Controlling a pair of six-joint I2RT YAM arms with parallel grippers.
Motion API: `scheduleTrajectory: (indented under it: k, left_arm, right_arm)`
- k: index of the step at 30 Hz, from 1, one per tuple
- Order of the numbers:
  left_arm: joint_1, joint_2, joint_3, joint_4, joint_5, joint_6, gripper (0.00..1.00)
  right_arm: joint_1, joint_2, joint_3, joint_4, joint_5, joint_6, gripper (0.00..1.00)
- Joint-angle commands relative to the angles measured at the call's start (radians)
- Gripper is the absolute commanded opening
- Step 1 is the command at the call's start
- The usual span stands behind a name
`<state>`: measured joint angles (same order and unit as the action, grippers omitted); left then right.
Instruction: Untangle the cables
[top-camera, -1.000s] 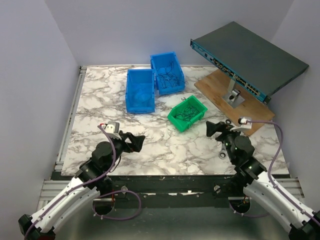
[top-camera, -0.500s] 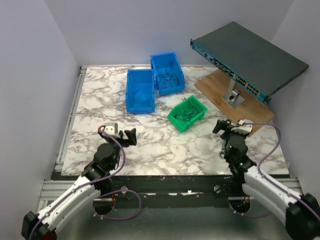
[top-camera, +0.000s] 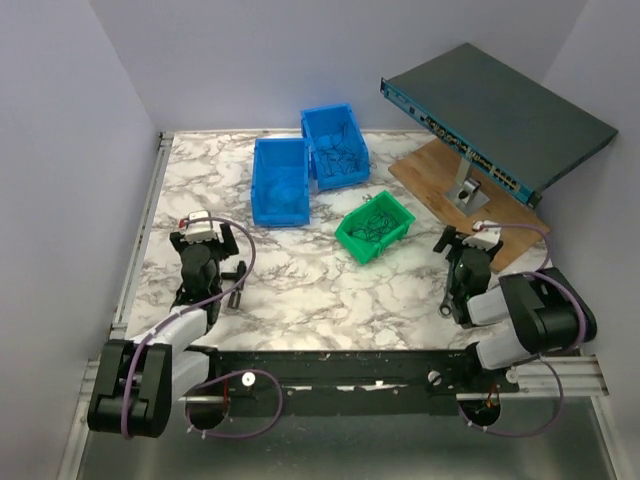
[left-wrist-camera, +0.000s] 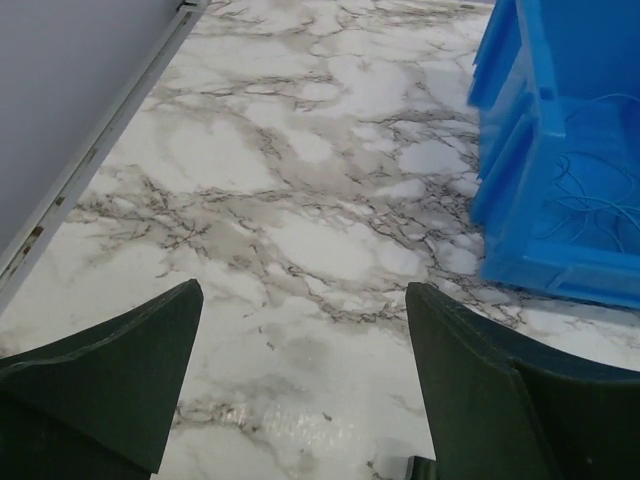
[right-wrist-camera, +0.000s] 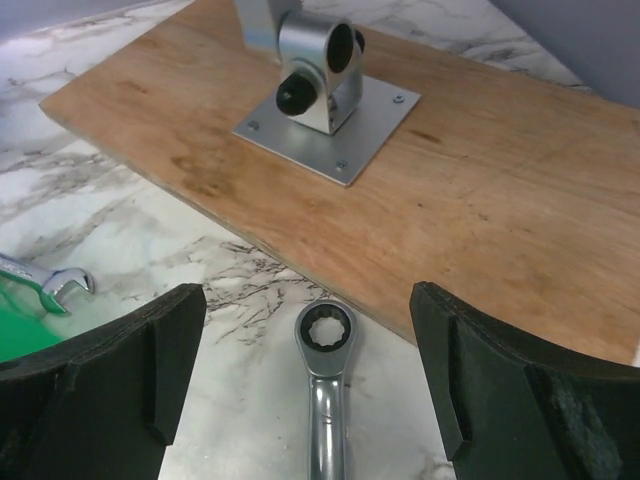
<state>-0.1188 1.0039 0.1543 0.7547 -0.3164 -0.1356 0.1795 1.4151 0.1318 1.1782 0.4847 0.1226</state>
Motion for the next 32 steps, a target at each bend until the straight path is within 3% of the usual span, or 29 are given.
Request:
scheduleTrajectory:
  k: [1,4,6,7,8,14,15,16,19,23,27,29,32]
  left_arm:
    - [0.038,0.100,0.120,0.051,0.127,0.046,0.82]
    - [0.054,0.146,0.182,-0.012,0.122,0.041,0.82]
    - [0.073,0.189,0.241,-0.076,0.164,0.045,0.85]
    - [0.078,0.209,0.266,-0.096,0.195,0.050,0.89]
    - [0.079,0.223,0.281,-0.113,0.213,0.061,0.89]
    - [0.093,0.185,0.220,-0.025,0.252,0.070,0.89]
    - [0.093,0.177,0.208,-0.009,0.254,0.074,0.94]
    - [0.093,0.167,0.208,-0.034,0.234,0.068,0.98]
    - [0.094,0.131,0.175,-0.017,0.121,-0.013,0.99]
    - [0.093,0.054,0.131,0.013,0.213,0.021,0.99]
    - [0.093,0.084,0.257,-0.254,-0.051,-0.164,0.98]
    - [0.093,0.093,0.308,-0.317,-0.024,-0.179,0.94]
    - [0.093,0.060,0.243,-0.214,0.064,-0.119,0.90]
  right_arm:
    - [-0.011,0.195,-0.013,0.376,-0.138,-0.043,0.87]
    - [-0.011,0.250,0.039,0.342,-0.103,-0.051,0.78]
    - [-0.012,0.204,0.058,0.223,-0.105,-0.022,0.74]
    - [-0.011,0.211,0.056,0.237,-0.111,-0.042,0.79]
    - [-0.011,0.230,0.048,0.301,-0.111,-0.048,0.99]
    - [-0.009,0.229,0.066,0.258,-0.109,-0.039,1.00]
    - [-0.010,0.233,0.065,0.265,-0.109,-0.043,1.00]
    - [-0.009,0.233,0.068,0.261,-0.109,-0.043,1.00]
    - [-0.010,0.232,0.069,0.257,-0.109,-0.041,1.00]
    - [-0.009,0.231,0.069,0.257,-0.110,-0.040,1.00]
    - [-0.009,0.231,0.069,0.257,-0.109,-0.041,1.00]
    - [-0.009,0.230,0.069,0.257,-0.109,-0.041,1.00]
    - [-0.009,0.231,0.069,0.256,-0.109,-0.041,1.00]
